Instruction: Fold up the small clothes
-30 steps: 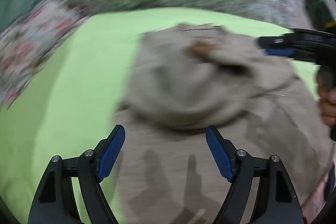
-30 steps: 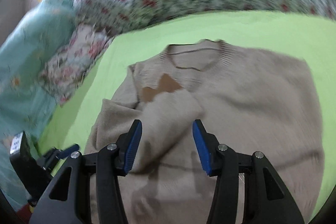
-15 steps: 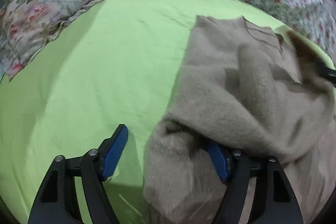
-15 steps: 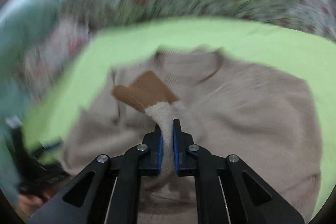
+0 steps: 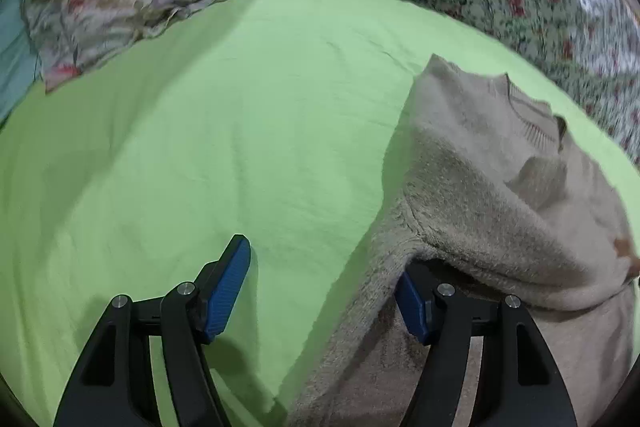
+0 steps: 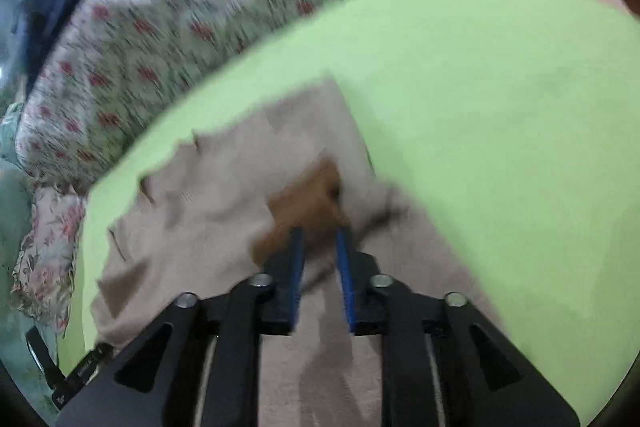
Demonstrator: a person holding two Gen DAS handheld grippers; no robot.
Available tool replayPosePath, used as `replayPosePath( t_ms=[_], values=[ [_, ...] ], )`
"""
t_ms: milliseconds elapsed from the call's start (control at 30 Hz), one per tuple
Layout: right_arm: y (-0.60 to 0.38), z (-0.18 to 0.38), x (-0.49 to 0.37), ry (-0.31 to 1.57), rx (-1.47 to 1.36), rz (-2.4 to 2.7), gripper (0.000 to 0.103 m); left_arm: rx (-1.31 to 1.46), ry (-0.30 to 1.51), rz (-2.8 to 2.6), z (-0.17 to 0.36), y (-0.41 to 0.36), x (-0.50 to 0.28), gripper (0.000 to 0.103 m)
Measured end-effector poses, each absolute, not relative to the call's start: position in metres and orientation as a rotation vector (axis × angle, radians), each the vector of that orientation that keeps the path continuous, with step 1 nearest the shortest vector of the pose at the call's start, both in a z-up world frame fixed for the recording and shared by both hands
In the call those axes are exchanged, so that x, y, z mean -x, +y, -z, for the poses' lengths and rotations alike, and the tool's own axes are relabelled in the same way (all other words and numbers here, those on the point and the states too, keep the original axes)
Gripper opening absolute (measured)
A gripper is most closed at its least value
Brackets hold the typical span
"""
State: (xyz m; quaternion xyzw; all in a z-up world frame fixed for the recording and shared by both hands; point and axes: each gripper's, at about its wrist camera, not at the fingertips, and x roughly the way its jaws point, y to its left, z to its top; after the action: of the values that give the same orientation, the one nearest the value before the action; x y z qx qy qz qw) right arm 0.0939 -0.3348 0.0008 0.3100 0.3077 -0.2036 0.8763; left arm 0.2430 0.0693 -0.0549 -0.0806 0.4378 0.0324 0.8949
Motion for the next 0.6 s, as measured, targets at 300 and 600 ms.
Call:
replayPosePath(
  t_ms=[300, 600],
  values=[
    [-0.237, -0.04, -0.24, 0.773, -0.459, -0.238, 0.067, 0.189, 0.872, -0.065, 0.056, 0.068, -0.238, 0.071],
    [-0.147, 0.037, -0.386, 1.212, -0.317, -0.632, 0.071, 0.265, 0.834, -0.008, 0.059, 0.077, -0.236, 0.074]
  ],
)
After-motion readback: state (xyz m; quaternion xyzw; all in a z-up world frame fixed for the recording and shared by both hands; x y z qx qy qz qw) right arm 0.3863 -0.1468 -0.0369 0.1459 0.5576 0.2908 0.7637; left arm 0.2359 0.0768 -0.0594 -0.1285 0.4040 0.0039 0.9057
